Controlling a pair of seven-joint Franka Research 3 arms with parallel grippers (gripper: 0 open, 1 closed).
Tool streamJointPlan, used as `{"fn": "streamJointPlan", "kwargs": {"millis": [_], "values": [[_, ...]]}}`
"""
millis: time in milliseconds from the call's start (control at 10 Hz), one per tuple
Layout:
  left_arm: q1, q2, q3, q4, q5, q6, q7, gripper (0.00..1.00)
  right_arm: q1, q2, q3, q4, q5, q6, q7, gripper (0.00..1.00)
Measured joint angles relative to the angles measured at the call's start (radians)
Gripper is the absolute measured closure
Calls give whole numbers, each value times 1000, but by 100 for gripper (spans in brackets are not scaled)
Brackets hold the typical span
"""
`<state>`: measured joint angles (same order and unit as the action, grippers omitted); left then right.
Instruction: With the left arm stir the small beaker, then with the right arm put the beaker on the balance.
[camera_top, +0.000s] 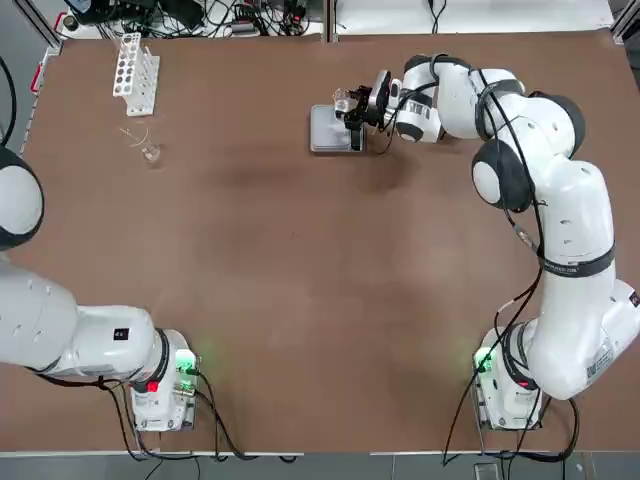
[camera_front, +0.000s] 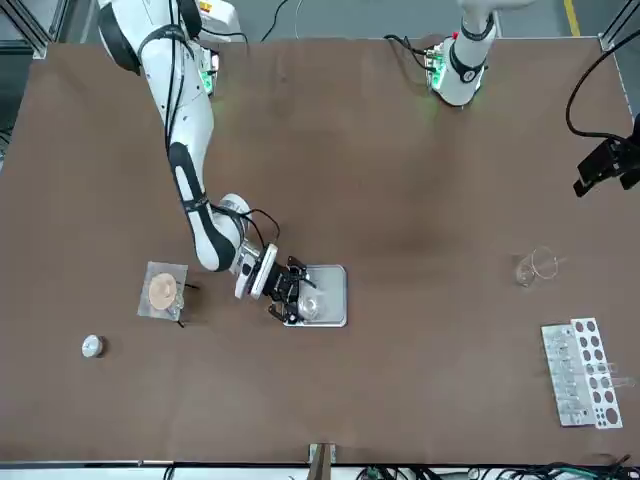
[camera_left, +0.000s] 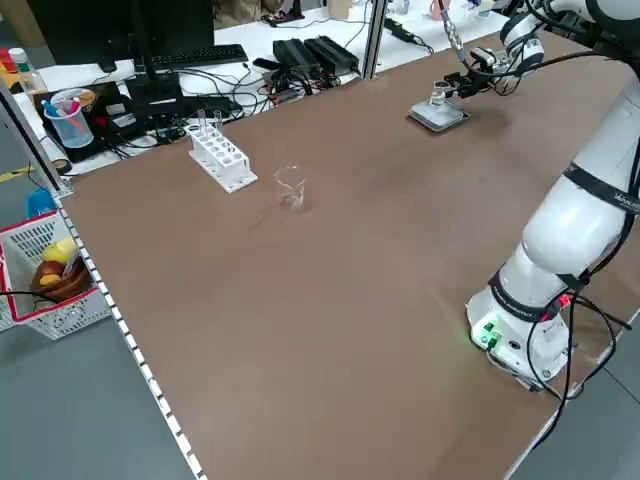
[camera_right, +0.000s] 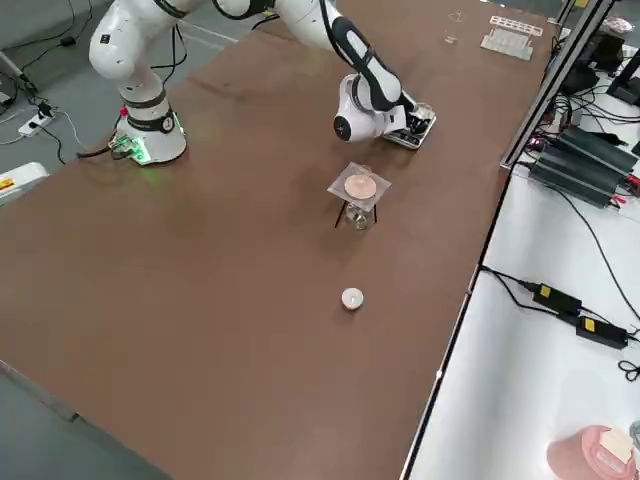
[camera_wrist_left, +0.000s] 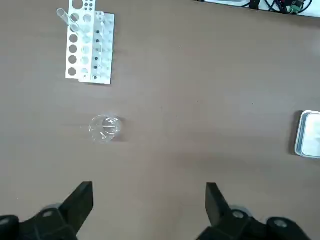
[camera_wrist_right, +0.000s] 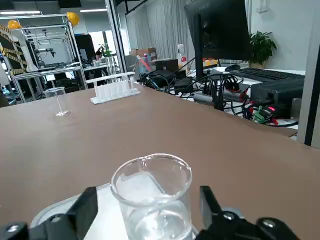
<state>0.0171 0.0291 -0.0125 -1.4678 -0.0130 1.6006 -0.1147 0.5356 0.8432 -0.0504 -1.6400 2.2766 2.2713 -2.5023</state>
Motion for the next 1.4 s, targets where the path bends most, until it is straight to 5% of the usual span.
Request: {"fn": "streamJointPlan", "kwargs": {"millis": [200, 800, 1400], "values": [[0, 0, 0, 0, 0, 4, 0, 0, -1, 0, -1, 0, 0, 1, 8, 0], [0, 0, 0, 0, 0, 7, 0, 0, -9, -13, -3, -29, 0, 3, 48, 0], [0, 0, 0, 0, 0, 7, 0, 1, -28, -177, -3, -167, -17, 37, 102, 0]]}}
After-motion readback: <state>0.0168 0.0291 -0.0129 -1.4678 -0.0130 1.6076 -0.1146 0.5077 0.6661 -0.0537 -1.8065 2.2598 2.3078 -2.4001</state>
